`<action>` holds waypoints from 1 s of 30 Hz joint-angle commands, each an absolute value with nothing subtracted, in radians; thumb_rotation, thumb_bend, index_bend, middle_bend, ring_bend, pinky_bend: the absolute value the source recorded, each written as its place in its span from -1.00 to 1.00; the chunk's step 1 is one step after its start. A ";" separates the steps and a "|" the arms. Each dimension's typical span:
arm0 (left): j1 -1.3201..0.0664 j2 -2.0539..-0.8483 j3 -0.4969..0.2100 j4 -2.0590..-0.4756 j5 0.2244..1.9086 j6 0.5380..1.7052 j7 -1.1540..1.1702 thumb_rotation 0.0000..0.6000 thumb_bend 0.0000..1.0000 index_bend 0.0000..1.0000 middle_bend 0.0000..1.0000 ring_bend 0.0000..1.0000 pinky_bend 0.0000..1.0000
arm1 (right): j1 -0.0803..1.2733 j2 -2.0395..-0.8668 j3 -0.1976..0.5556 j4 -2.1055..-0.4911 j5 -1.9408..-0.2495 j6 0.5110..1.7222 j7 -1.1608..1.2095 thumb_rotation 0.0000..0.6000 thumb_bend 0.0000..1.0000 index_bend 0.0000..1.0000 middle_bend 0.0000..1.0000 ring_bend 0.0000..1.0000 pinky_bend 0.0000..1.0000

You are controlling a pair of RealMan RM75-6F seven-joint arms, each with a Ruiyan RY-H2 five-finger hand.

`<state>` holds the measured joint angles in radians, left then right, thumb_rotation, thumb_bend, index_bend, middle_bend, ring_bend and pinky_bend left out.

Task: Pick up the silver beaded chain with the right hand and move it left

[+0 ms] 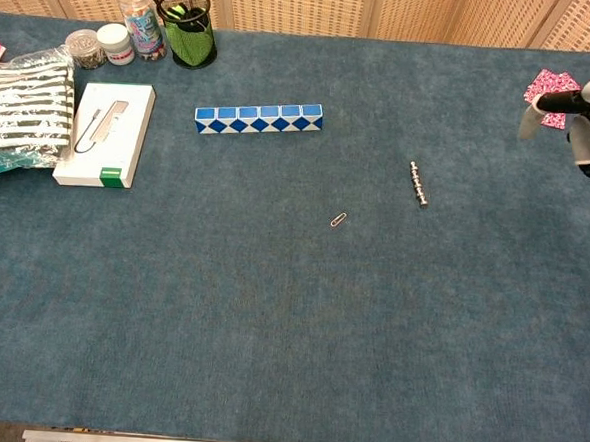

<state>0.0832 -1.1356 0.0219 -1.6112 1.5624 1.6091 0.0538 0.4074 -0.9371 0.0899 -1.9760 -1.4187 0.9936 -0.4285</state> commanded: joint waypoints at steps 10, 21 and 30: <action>0.048 -1.135 0.005 -1.613 1.552 1.568 0.038 1.00 -0.79 -1.00 -0.88 -0.94 -0.92 | 0.621 -1.124 0.119 -1.854 -1.005 0.820 -0.623 1.00 1.00 -0.31 1.00 1.00 1.00; 0.048 -1.142 0.004 -1.600 1.540 1.567 0.022 1.00 -0.79 -1.00 -0.88 -0.94 -0.92 | 0.752 -1.248 0.079 -1.765 -0.776 0.831 -0.747 1.00 1.00 -0.32 1.00 1.00 1.00; 0.050 -1.142 0.005 -1.592 1.536 1.571 -0.001 1.00 -0.79 -1.00 -0.88 -0.94 -0.92 | 0.826 -1.333 0.048 -1.678 -0.641 0.850 -0.782 1.00 1.00 -0.32 1.00 1.00 1.00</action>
<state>0.0505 -1.1418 0.0046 -1.5926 1.5368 1.5716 0.0001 0.8172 -1.3222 0.0551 -1.6873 -0.6535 0.8457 -0.7767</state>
